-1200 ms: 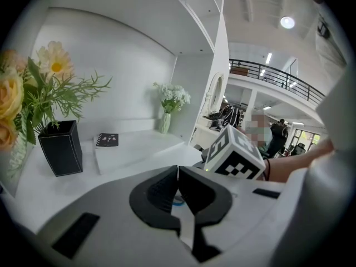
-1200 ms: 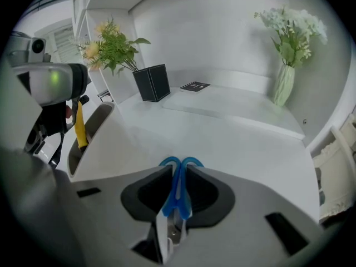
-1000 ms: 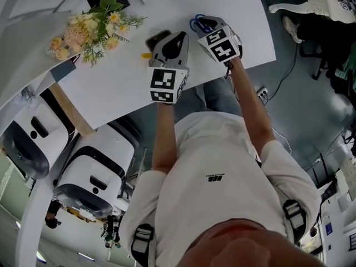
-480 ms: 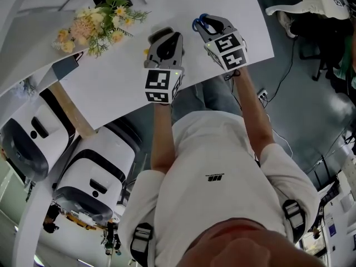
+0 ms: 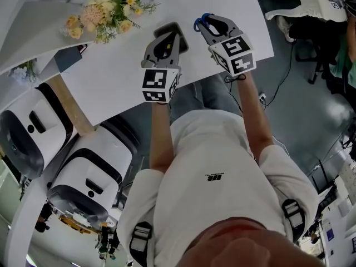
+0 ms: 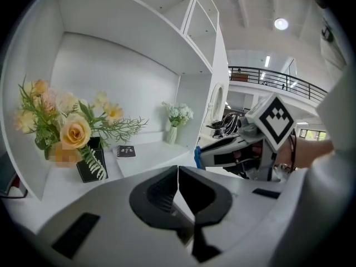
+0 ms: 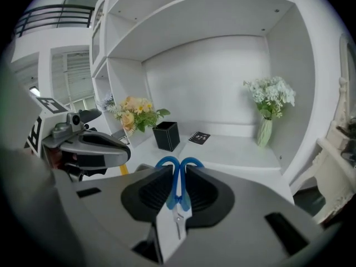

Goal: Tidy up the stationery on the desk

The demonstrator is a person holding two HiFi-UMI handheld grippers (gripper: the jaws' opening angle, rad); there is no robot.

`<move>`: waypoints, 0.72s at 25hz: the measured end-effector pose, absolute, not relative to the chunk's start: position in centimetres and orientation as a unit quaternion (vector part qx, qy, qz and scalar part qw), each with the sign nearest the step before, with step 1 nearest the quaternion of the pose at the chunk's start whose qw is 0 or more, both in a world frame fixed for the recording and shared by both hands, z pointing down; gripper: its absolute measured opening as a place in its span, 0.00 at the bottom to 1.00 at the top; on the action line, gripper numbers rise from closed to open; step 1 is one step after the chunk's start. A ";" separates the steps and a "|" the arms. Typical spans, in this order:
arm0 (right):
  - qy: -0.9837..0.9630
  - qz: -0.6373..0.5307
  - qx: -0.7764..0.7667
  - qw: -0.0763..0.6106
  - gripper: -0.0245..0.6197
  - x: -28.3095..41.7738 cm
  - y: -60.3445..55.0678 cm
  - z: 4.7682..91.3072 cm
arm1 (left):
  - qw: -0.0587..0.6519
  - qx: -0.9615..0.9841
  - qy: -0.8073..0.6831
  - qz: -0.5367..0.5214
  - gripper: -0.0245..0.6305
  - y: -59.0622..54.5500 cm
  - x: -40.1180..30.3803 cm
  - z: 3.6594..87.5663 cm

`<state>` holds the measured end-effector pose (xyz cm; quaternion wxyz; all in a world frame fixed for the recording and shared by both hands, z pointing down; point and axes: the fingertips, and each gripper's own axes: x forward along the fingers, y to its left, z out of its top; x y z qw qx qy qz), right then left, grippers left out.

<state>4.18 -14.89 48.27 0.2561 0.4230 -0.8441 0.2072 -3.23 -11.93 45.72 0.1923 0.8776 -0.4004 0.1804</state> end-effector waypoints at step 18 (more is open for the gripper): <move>-0.891 0.233 0.358 0.154 0.12 -3.1 -14.1 46.2 | 0.199 0.858 -0.441 0.170 0.04 -10.3 -7.7 45.4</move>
